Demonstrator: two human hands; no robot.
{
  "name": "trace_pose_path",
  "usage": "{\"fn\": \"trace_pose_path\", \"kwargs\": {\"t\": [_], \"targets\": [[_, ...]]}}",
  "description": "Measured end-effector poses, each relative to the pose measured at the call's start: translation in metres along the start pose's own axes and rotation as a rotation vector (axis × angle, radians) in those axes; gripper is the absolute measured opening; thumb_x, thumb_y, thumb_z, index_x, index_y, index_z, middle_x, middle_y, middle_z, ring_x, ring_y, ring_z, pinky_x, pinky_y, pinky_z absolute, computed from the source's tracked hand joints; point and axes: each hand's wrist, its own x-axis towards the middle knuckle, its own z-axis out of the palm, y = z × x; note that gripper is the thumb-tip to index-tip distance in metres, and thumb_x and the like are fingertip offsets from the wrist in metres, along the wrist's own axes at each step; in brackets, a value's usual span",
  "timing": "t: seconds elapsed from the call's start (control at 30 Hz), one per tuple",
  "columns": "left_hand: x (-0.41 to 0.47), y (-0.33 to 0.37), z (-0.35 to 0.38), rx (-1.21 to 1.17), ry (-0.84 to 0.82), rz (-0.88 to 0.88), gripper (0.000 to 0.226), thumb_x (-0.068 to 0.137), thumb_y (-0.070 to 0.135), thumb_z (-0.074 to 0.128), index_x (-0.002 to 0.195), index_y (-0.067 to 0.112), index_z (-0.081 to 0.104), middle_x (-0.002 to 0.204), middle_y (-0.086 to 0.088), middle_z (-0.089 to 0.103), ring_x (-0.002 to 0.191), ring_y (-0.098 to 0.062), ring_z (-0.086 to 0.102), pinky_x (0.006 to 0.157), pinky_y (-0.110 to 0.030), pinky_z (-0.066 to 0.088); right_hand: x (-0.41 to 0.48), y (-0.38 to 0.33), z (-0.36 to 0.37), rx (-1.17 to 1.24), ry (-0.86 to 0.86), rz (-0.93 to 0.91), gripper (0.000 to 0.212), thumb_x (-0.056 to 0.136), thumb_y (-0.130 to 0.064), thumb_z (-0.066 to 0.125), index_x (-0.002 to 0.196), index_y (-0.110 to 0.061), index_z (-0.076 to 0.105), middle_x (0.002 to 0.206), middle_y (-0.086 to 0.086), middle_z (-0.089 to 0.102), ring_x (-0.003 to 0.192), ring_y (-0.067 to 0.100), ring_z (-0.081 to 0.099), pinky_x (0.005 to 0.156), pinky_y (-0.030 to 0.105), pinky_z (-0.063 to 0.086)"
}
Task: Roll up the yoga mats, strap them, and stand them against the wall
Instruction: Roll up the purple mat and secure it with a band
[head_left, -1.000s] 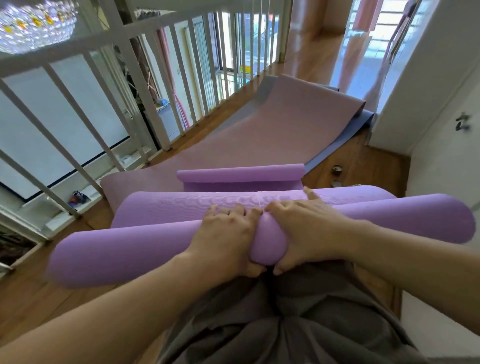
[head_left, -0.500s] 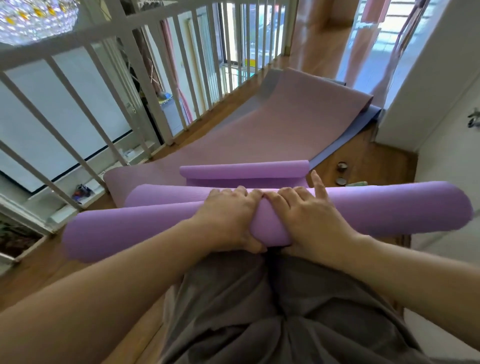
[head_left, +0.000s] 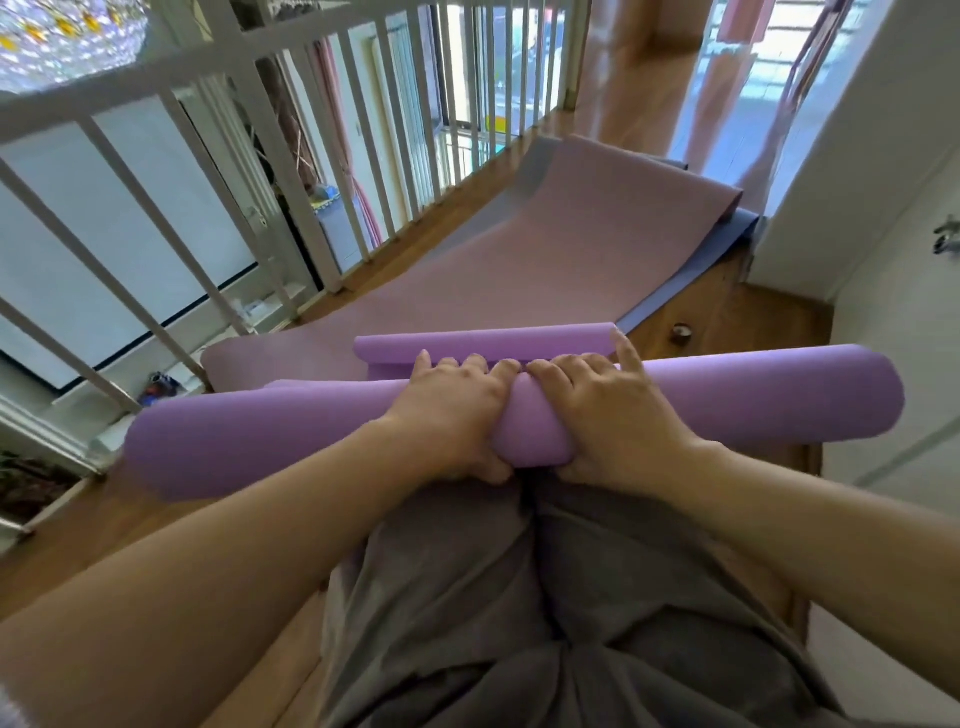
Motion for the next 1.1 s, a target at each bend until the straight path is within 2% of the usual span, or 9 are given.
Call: {"fn": "trace_pose_path", "kwargs": {"t": [0.1,0.23,0.37,0.5,0.7,0.77,0.87,0.97,1.1], "targets": [[0.002,-0.005,-0.009,-0.073,-0.049,-0.001,0.096,0.065,0.056,0.074,0.143,0.025,0.027,0.129,-0.003,0.051,0.116,-0.027,0.051,0.105,-0.049,0.034,0.01,0.005,-0.021,0.041,-0.122,-0.042,0.081,0.071,-0.056,0.067,0.138,-0.021,0.037,0.124,-0.002,0.059,0.112,0.02,0.058,0.116,0.051,0.014],[-0.017,-0.005,-0.015,-0.097,-0.09,0.061,0.088,0.061,0.062,0.073,0.134,0.029,0.036,0.121,0.003,0.057,0.108,-0.022,0.055,0.095,-0.042,0.044,-0.005,-0.001,-0.045,0.119,-0.169,-0.102,0.072,0.068,-0.06,0.066,0.127,-0.026,0.045,0.115,-0.009,0.062,0.107,0.013,0.059,0.115,0.049,0.014],[-0.037,0.006,-0.005,-0.115,-0.174,0.115,0.087,0.065,0.061,0.073,0.136,0.029,0.034,0.128,0.003,0.055,0.111,-0.022,0.053,0.097,-0.037,0.043,-0.024,-0.016,-0.042,0.114,-0.253,-0.133,0.076,0.067,-0.059,0.067,0.13,-0.025,0.042,0.119,-0.007,0.06,0.111,0.015,0.056,0.117,0.046,0.011],[-0.035,-0.001,-0.007,-0.232,-0.238,0.093,0.086,0.065,0.062,0.074,0.136,0.029,0.037,0.131,0.003,0.047,0.116,-0.02,0.047,0.099,-0.036,0.04,-0.016,-0.011,-0.037,0.222,-0.341,-0.112,0.086,0.06,-0.065,0.071,0.131,-0.026,0.043,0.12,-0.01,0.059,0.11,0.013,0.055,0.114,0.047,0.018],[-0.044,0.012,0.004,0.058,-0.084,0.029,0.103,0.073,0.069,0.061,0.15,0.022,0.011,0.146,-0.007,0.025,0.13,-0.029,0.032,0.112,-0.05,0.022,0.016,0.004,-0.044,0.368,-0.579,-0.101,0.088,0.056,-0.063,0.081,0.129,-0.031,0.044,0.121,-0.011,0.055,0.108,0.013,0.052,0.098,0.035,0.039],[-0.039,0.008,0.004,0.004,-0.066,0.043,0.103,0.069,0.069,0.064,0.148,0.023,0.017,0.142,-0.006,0.033,0.125,-0.028,0.037,0.109,-0.046,0.027,0.012,0.001,-0.047,0.316,-0.555,-0.071,0.094,0.06,-0.063,0.079,0.137,-0.029,0.038,0.13,-0.008,0.051,0.116,0.014,0.047,0.107,0.041,0.031],[-0.024,-0.008,-0.005,-0.149,-0.146,0.054,0.101,0.063,0.07,0.07,0.144,0.029,0.028,0.133,0.0,0.042,0.118,-0.024,0.043,0.103,-0.042,0.036,-0.009,-0.01,-0.04,0.103,-0.355,-0.066,0.102,0.068,-0.062,0.073,0.147,-0.023,0.022,0.14,-0.004,0.042,0.128,0.019,0.042,0.115,0.053,0.015],[-0.013,-0.015,-0.012,-0.211,-0.233,0.046,0.097,0.062,0.07,0.071,0.143,0.034,0.03,0.131,0.004,0.045,0.119,-0.022,0.045,0.102,-0.04,0.037,-0.01,-0.012,-0.034,0.152,-0.265,-0.027,0.095,0.066,-0.062,0.073,0.141,-0.025,0.03,0.134,-0.005,0.05,0.121,0.017,0.048,0.113,0.045,0.027],[-0.017,0.007,-0.001,0.016,-0.081,-0.006,0.103,0.07,0.068,0.065,0.149,0.023,0.016,0.141,-0.003,0.042,0.129,-0.026,0.042,0.112,-0.054,0.018,0.013,0.006,-0.039,0.253,-0.396,-0.049,0.092,0.057,-0.065,0.078,0.132,-0.028,0.04,0.12,-0.007,0.058,0.104,0.014,0.054,0.092,0.033,0.043]]}}
